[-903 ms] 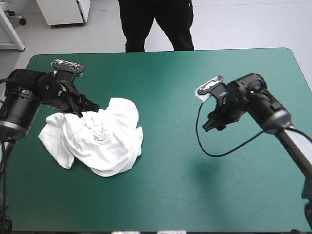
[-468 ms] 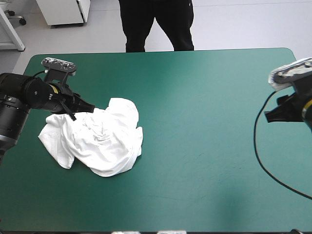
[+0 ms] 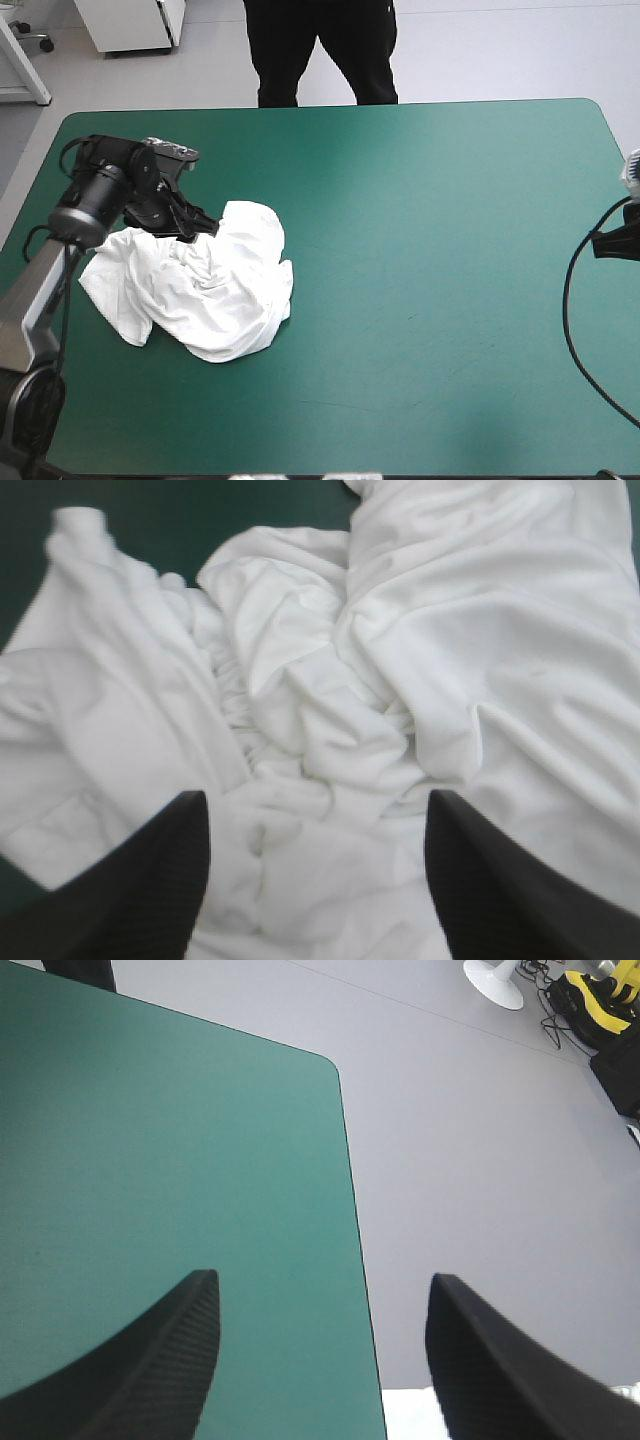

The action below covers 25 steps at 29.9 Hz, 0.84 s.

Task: Fold the cloth

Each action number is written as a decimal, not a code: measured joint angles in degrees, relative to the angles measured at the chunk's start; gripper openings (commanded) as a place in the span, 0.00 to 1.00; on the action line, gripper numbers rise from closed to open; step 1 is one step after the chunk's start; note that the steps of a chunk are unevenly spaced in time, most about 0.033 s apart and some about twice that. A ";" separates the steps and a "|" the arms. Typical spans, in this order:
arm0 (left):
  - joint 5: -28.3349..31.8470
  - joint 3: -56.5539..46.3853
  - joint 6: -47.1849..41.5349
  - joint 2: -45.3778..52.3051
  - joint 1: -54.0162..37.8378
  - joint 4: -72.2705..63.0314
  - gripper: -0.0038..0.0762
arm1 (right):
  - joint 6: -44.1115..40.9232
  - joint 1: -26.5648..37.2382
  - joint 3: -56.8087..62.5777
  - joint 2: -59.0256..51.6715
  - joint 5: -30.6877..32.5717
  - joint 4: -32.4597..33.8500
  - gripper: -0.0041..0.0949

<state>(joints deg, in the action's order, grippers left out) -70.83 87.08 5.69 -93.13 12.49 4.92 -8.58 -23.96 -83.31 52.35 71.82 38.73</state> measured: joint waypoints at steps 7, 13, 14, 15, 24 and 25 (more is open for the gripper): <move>2.69 0.00 0.73 -10.91 0.00 -0.91 0.63 | -0.10 0.00 0.00 0.00 0.00 0.00 0.62; 3.60 0.00 0.73 -17.36 0.00 -3.21 0.59 | -0.04 0.00 0.00 0.00 0.00 0.00 0.61; 3.62 0.08 0.73 -18.22 0.00 -3.51 0.56 | -0.04 0.00 0.00 0.00 0.00 0.05 0.61; 3.47 0.32 0.73 -18.47 0.00 -3.69 0.52 | -0.04 0.00 0.00 0.00 0.00 0.05 0.61; 3.05 0.84 1.43 -19.10 -0.13 -4.08 0.04 | 0.13 0.00 0.00 0.00 0.02 1.33 0.61; 3.05 0.84 1.56 -19.10 -0.17 -4.21 0.04 | 0.13 0.00 0.00 0.00 0.02 1.33 0.61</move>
<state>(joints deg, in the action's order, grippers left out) -67.78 87.92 7.25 -112.23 12.32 0.71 -8.44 -23.96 -83.31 52.35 71.84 40.06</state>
